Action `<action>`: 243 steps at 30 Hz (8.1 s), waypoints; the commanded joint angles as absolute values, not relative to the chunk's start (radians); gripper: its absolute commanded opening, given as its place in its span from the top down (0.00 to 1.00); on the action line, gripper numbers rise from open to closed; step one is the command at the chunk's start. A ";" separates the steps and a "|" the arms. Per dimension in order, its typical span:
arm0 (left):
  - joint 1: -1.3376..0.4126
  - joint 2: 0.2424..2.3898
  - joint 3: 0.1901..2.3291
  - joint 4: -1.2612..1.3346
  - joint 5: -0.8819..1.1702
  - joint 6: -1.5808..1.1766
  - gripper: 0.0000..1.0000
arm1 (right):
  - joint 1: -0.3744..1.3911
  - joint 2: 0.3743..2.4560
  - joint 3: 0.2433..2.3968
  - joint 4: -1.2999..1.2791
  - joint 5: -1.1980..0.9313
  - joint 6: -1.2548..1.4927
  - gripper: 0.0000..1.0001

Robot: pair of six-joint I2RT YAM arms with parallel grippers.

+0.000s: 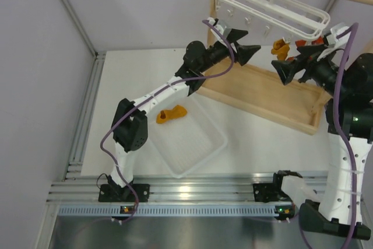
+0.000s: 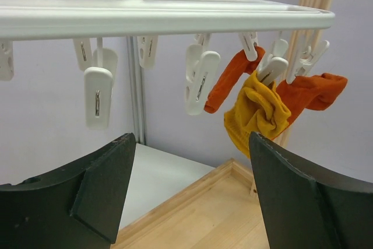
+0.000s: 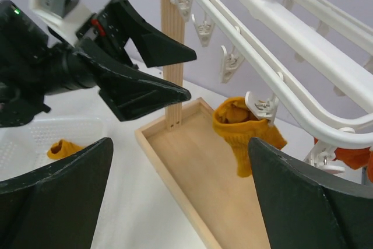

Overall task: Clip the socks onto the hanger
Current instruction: Open the clamp at the hanger, then pick up the sock from the bin.

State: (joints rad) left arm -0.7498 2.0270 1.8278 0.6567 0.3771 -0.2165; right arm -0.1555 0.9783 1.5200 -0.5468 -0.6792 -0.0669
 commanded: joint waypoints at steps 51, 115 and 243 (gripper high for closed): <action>-0.808 2.326 2.155 0.835 0.235 -0.344 0.18 | -0.008 0.939 1.299 -0.158 -0.575 0.055 0.29; -0.830 2.203 2.091 0.917 0.236 -0.244 0.85 | 0.121 1.017 1.178 0.146 -0.270 0.113 0.42; -0.330 1.632 0.997 -0.287 0.123 -0.120 0.64 | 0.115 1.160 1.258 0.227 -0.143 0.256 1.00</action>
State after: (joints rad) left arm -0.3351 1.6287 0.9764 -0.3676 0.1108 -0.1322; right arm 0.1207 1.1839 1.2503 0.2150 -0.1509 0.2752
